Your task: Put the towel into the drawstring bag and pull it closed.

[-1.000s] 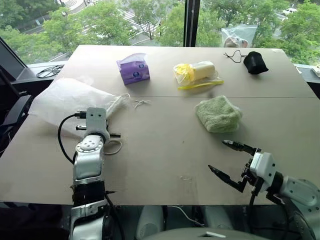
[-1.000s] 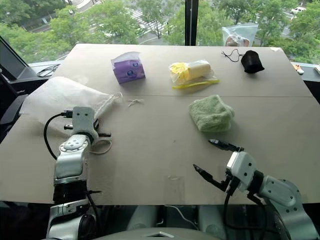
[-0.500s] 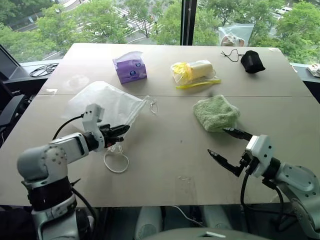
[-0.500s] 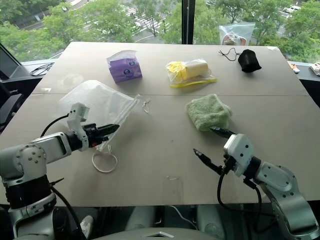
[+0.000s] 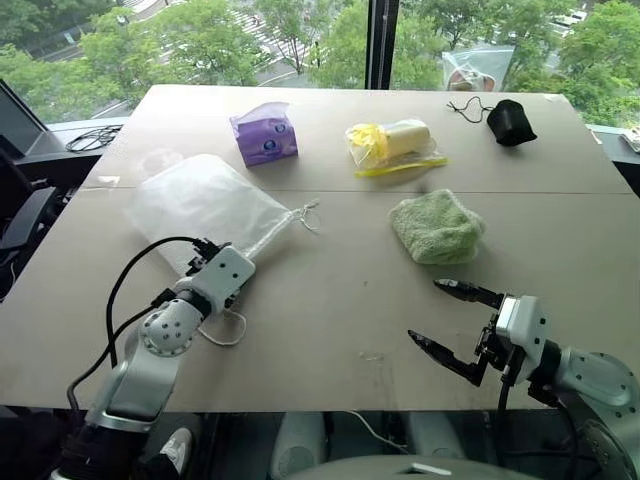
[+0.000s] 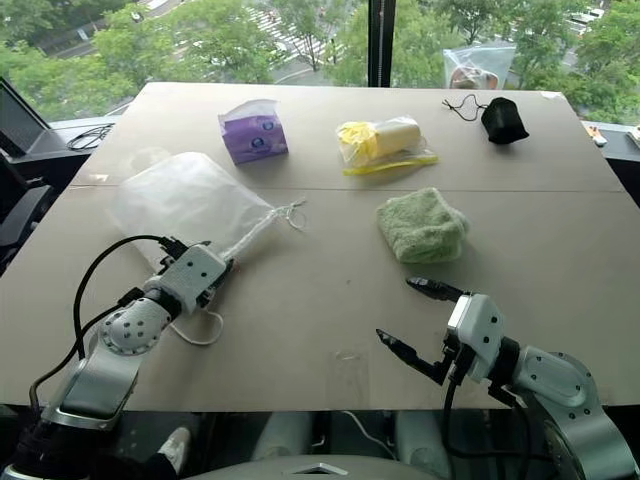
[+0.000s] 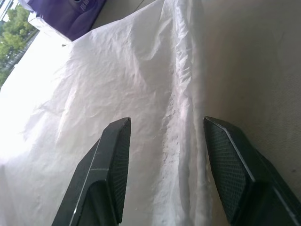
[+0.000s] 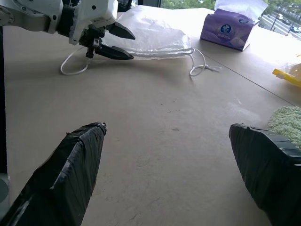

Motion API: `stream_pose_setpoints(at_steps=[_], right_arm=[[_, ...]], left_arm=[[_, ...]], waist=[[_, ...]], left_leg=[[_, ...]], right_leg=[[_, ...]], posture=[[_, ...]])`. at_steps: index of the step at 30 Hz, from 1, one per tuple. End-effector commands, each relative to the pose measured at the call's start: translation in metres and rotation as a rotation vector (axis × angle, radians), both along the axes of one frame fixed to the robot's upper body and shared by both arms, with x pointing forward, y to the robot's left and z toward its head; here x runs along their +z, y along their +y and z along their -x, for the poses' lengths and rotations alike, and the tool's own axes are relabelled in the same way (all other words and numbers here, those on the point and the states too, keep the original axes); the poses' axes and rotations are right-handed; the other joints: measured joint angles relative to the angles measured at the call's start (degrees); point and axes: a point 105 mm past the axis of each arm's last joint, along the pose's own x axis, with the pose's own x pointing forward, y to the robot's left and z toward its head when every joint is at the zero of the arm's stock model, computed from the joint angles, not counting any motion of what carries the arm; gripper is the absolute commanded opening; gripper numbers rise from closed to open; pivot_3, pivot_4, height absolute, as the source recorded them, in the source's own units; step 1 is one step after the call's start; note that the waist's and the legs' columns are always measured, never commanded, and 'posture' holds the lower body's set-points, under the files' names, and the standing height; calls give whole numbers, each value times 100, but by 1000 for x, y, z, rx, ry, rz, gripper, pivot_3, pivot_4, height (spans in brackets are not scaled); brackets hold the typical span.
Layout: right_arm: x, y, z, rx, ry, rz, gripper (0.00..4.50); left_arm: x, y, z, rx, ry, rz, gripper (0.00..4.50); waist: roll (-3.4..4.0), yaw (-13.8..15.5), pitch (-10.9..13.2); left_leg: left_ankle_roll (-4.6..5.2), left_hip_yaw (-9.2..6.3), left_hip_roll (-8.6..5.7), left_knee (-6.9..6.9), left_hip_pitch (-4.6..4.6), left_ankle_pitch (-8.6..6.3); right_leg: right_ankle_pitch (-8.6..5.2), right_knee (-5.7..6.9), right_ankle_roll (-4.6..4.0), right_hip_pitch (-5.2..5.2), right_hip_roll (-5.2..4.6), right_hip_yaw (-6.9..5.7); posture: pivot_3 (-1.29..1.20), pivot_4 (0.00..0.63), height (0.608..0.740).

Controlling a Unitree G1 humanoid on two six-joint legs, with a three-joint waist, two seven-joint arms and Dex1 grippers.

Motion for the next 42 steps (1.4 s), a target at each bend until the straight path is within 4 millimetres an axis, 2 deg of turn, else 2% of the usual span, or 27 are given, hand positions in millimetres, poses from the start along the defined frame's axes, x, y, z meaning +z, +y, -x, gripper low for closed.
stream_pose_setpoints(at_steps=[1,7,16,25,42], right_arm=[[9,2,2,27,-44,0,4500],[8,0,-2,29,-47,10,4500],[6,1,-2,32,-43,20,4500],[3,3,0,26,-39,19,4500],[3,2,1,22,-32,25,4500]], left_arm=[[13,-2,-2,14,-116,-43,2581],[15,4,-2,54,-162,-45,2581],[16,-7,3,-29,-161,47,2581],[10,3,-1,10,-123,28,2581],[22,5,-5,26,-178,58,2581]], waist=[[1,-3,0],[0,-13,1],[0,-12,1],[-1,-14,1],[-1,-13,0]], left_leg=[[1,0,0,0,-1,1],[26,3,-1,0,1,14],[26,4,0,0,1,14],[26,3,-1,1,2,15],[26,4,-1,2,2,15]], right_leg=[[0,-1,0,0,0,-1],[1,0,2,0,4,-1],[1,0,2,0,5,0],[1,0,3,1,7,-3],[1,1,4,1,7,-2]], posture=[[0,150,740],[0,150,740],[0,150,740],[0,150,740],[0,150,740]])
